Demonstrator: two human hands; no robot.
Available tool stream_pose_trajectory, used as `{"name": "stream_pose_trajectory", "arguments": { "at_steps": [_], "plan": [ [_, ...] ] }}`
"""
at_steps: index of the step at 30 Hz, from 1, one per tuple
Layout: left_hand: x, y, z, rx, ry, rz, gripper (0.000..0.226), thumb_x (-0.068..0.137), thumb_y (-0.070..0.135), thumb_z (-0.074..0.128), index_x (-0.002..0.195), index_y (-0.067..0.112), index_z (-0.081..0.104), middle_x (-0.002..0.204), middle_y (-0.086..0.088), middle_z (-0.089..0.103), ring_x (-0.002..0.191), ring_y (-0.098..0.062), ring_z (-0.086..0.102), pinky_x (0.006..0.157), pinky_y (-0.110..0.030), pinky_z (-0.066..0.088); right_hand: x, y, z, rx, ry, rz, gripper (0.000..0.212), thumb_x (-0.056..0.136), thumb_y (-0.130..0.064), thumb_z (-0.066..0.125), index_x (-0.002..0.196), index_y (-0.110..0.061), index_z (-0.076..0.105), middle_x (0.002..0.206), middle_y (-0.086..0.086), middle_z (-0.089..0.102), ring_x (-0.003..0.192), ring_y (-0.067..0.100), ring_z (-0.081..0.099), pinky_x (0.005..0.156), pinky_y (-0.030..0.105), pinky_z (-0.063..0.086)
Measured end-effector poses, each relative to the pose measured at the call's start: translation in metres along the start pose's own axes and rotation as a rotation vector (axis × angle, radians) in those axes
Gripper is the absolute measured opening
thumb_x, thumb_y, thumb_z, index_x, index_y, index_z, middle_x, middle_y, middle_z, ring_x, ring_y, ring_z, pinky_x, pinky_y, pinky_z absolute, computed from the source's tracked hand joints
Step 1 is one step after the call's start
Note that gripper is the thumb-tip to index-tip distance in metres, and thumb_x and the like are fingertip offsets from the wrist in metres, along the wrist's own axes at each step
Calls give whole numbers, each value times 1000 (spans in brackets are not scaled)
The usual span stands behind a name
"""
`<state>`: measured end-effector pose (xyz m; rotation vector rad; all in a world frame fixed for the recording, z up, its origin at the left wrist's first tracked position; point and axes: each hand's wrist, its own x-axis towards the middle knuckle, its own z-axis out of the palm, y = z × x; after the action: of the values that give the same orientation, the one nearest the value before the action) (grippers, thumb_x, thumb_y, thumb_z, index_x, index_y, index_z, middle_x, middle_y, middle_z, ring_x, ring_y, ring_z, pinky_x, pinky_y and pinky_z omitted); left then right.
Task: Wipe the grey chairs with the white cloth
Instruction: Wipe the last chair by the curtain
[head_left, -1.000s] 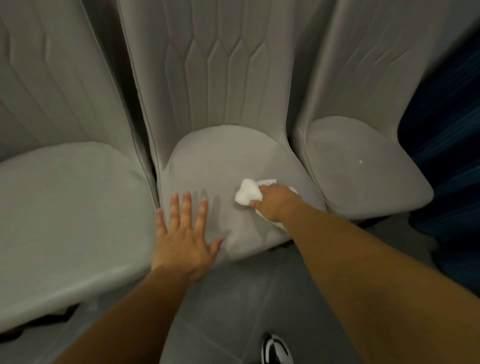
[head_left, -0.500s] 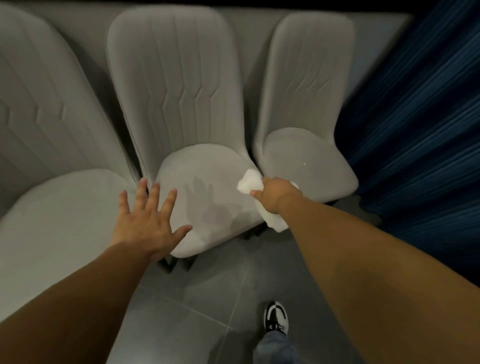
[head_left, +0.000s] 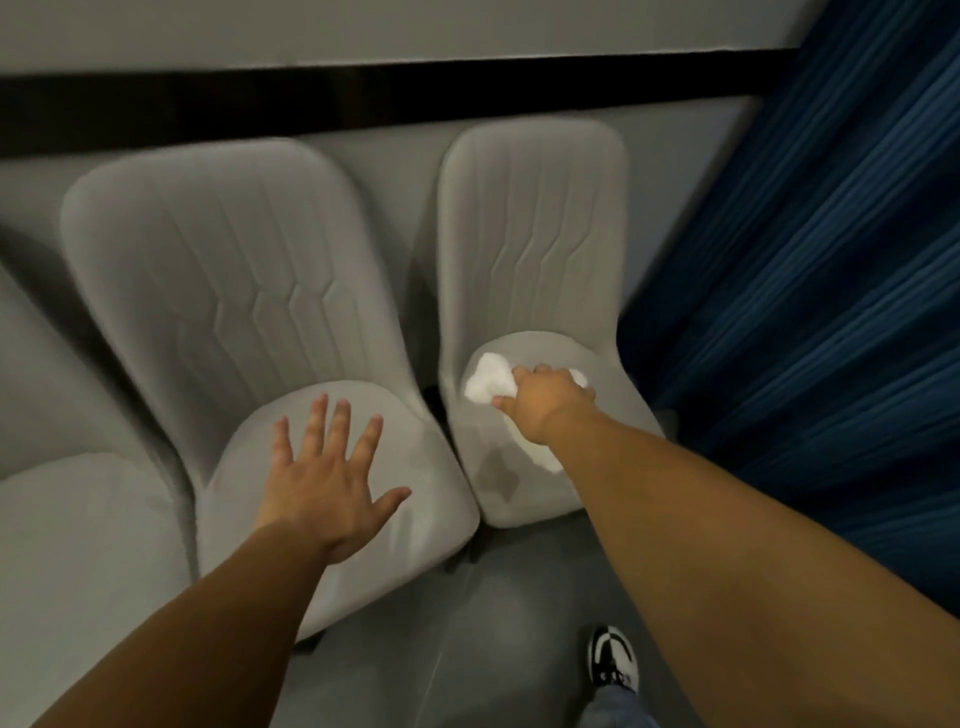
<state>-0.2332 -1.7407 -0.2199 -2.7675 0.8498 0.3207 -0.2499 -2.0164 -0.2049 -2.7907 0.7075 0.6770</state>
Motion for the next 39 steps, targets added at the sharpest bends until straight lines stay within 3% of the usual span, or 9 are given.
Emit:
{"name": "stream_pose_trajectory", "arguments": {
  "at_steps": [5, 12, 16, 20, 22, 24, 26, 31, 39],
  "plan": [
    [87, 101, -13, -13, -85, -8, 92, 80, 84, -4, 152, 30, -24, 158, -10, -29, 140, -35, -36, 115, -63, -10, 76, 86, 4, -50, 8, -171, 64, 102, -60, 37, 156, -29, 28, 147, 8, 43, 136, 34, 35, 112, 52, 27],
    [192, 186, -1, -9, -29, -24, 95, 78, 86, -5, 153, 31, -19, 164, -9, -16, 145, -35, -29, 113, -61, -15, 170, 151, 33, -81, 31, -290, 58, 101, -60, 37, 150, -28, 36, 144, 6, 45, 132, 31, 37, 104, 52, 30],
    [220, 185, 39, 5, -43, -24, 97, 76, 88, -5, 153, 31, -20, 164, -8, -17, 144, -34, -31, 115, -61, -14, 212, 166, 60, -71, 68, -272, 53, 103, -56, 39, 148, -29, 38, 141, 5, 46, 130, 30, 38, 101, 51, 30],
    [240, 174, 87, -4, -83, -29, 98, 74, 89, -8, 151, 30, -26, 155, -7, -32, 141, -33, -35, 116, -61, -13, 250, 172, 88, -82, 108, -301, 56, 101, -60, 39, 149, -31, 36, 144, 3, 45, 132, 29, 35, 102, 52, 28],
    [254, 175, 113, -39, -72, -23, 98, 74, 89, -9, 151, 31, -26, 153, -6, -34, 141, -32, -37, 115, -60, -14, 269, 172, 110, -123, 107, -325, 64, 97, -69, 35, 152, -36, 30, 152, 0, 39, 138, 29, 29, 107, 60, 19],
    [267, 178, 143, -62, -70, 19, 95, 75, 88, -8, 150, 32, -27, 154, -6, -36, 140, -31, -39, 115, -59, -16, 284, 171, 137, -126, 97, -320, 74, 92, -79, 29, 156, -43, 19, 163, -2, 24, 150, 29, 14, 112, 69, 0],
    [278, 182, 173, -88, -87, 55, 94, 77, 89, -6, 150, 34, -26, 156, -5, -35, 139, -28, -40, 114, -58, -20, 296, 165, 163, -108, 116, -329, 82, 88, -85, 24, 158, -45, 8, 169, -2, 8, 154, 28, 1, 114, 69, -11],
    [301, 188, 220, -166, -33, 47, 89, 82, 84, -2, 151, 33, -25, 160, -5, -30, 142, -23, -37, 118, -51, -15, 325, 156, 191, -72, 366, -351, 89, 82, -88, 21, 157, -41, 20, 169, 0, 14, 154, 28, 8, 117, 66, -8],
    [308, 187, 229, -242, 14, 59, 88, 84, 85, 7, 148, 37, -31, 155, 1, -38, 142, -16, -37, 121, -46, -8, 380, 154, 176, -57, 498, -415, 81, 87, -84, 26, 157, -42, 23, 166, 3, 24, 150, 31, 22, 119, 63, 7]
  ]
}}
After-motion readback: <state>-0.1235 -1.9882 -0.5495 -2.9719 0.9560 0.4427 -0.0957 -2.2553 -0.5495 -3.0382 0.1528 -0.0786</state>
